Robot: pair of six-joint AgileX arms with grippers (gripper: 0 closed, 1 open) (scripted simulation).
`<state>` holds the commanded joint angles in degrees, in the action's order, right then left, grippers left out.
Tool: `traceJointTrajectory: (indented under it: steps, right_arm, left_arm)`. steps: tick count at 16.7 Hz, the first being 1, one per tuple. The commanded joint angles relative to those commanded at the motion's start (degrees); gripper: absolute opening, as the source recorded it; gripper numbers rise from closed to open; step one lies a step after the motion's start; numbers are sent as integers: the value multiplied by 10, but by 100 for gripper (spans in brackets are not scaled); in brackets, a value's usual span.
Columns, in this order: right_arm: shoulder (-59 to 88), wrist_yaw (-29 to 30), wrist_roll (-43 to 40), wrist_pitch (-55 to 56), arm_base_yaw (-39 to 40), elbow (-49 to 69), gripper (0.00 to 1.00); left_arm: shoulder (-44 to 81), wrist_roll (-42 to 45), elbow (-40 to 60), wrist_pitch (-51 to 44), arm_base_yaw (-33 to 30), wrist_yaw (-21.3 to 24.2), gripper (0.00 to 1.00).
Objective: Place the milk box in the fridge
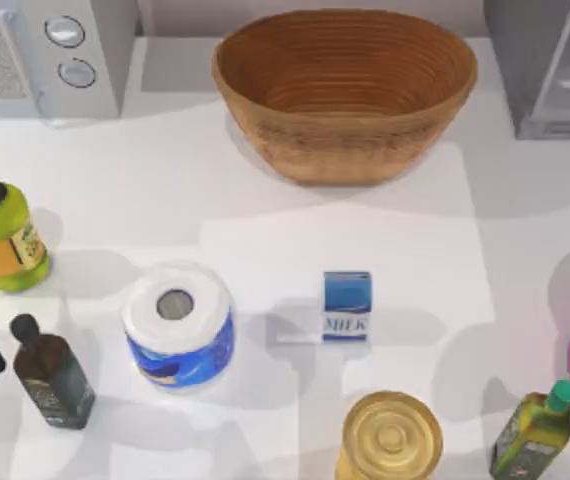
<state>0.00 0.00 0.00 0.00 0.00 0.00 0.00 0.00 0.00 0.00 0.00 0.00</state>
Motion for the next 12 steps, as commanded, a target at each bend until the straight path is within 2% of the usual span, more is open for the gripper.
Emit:
traceJointTrajectory:
  steps: [3,5,8,12]
  right_arm:
    - [6,5,5,0,6,6,100]
    - [35,30,31,-2,35,34,100]
    - [126,94,97,-5,111,106,100]
    - [322,196,202,-11,241,225,100]
  left_arm:
    - [0,0,0,0,0,0,100]
    - [0,0,0,0,0,0,100]
    - [0,0,0,0,0,0,100]
    - [0,0,0,0,0,0,100]
